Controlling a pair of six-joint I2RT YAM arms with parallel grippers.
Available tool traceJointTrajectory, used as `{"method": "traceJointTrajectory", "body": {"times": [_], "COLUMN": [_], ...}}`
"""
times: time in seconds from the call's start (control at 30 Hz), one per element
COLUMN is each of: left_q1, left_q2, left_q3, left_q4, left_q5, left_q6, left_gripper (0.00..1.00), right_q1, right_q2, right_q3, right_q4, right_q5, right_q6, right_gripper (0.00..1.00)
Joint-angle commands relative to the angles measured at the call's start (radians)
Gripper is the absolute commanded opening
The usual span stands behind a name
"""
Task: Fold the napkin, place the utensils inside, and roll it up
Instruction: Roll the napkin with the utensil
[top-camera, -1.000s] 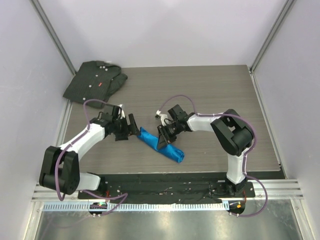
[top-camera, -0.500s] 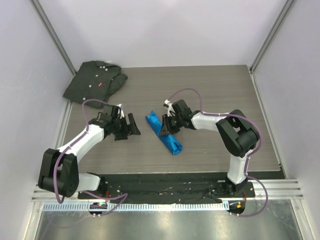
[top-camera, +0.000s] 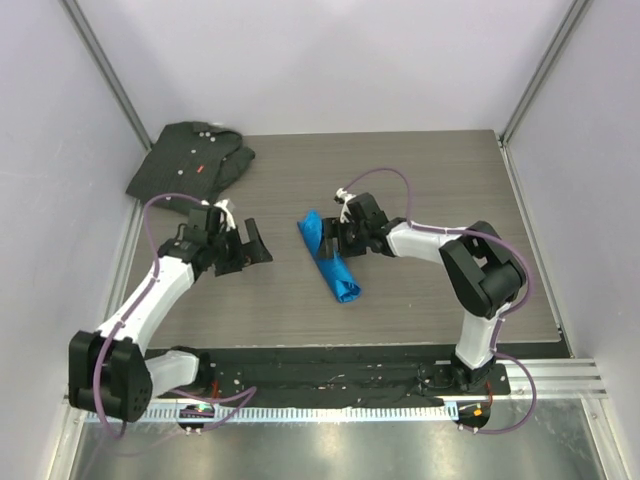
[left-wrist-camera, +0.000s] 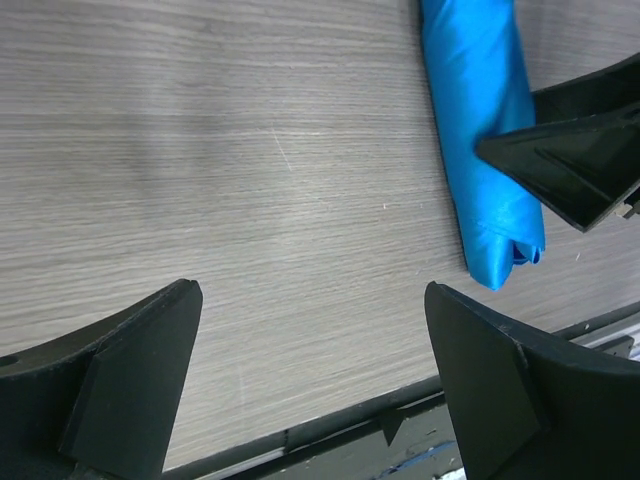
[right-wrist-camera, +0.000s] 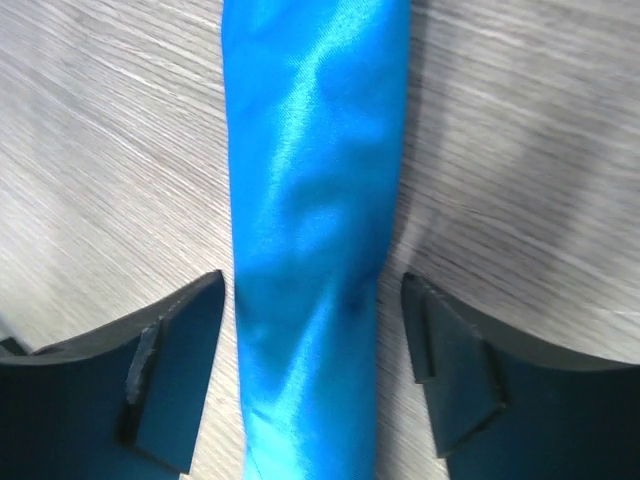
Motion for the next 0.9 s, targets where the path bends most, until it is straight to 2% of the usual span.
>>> {"method": "traceJointTrajectory", "body": {"times": [0.0, 0.03, 0.13, 0.23, 0.4, 0.57, 0.67, 0.73, 0.87], "left_q1": [0.038, 0.049, 0.084, 0.108, 0.111, 0.111, 0.109, 0.111, 0.111], "left_q2": [-0.082, -0.090, -0.125, -0.177, -0.297, -0.415, -0.433, -0.430, -0.427], "left_q3": [0.047, 0.048, 0.050, 0.045, 0.015, -0.016, -0.018, -0.016, -0.021], "left_q4": [-0.078, -0.087, -0.116, -0.126, -0.098, -0.043, -0.041, -0.043, -0.040], "left_q5": [0.001, 0.001, 0.022, 0.041, 0.052, 0.006, -0.005, -0.007, 0.010], "left_q6": [0.073, 0.079, 0.100, 0.119, 0.139, 0.122, 0.120, 0.117, 0.116], "left_gripper": [1.00, 1.00, 1.00, 1.00, 1.00, 1.00, 1.00, 1.00, 1.00], "right_q1": [-0.012, -0.015, -0.026, -0.040, -0.056, -0.067, -0.070, -0.070, -0.070], "right_q2": [-0.033, -0.044, -0.102, -0.196, -0.392, -0.633, -0.739, -0.770, -0.805], "right_q3": [0.024, 0.031, 0.051, 0.048, -0.054, -0.293, -0.398, -0.433, -0.484], "right_q4": [-0.114, -0.117, -0.116, -0.100, -0.027, 0.102, 0.139, 0.143, 0.142], "right_q5": [0.074, 0.069, 0.046, 0.028, 0.035, 0.191, 0.314, 0.382, 0.408], "right_q6": [-0.081, -0.086, -0.097, -0.106, -0.144, -0.166, -0.167, -0.167, -0.161], "right_gripper": [0.84, 0.90, 1.00, 1.00, 1.00, 1.00, 1.00, 1.00, 1.00]}}
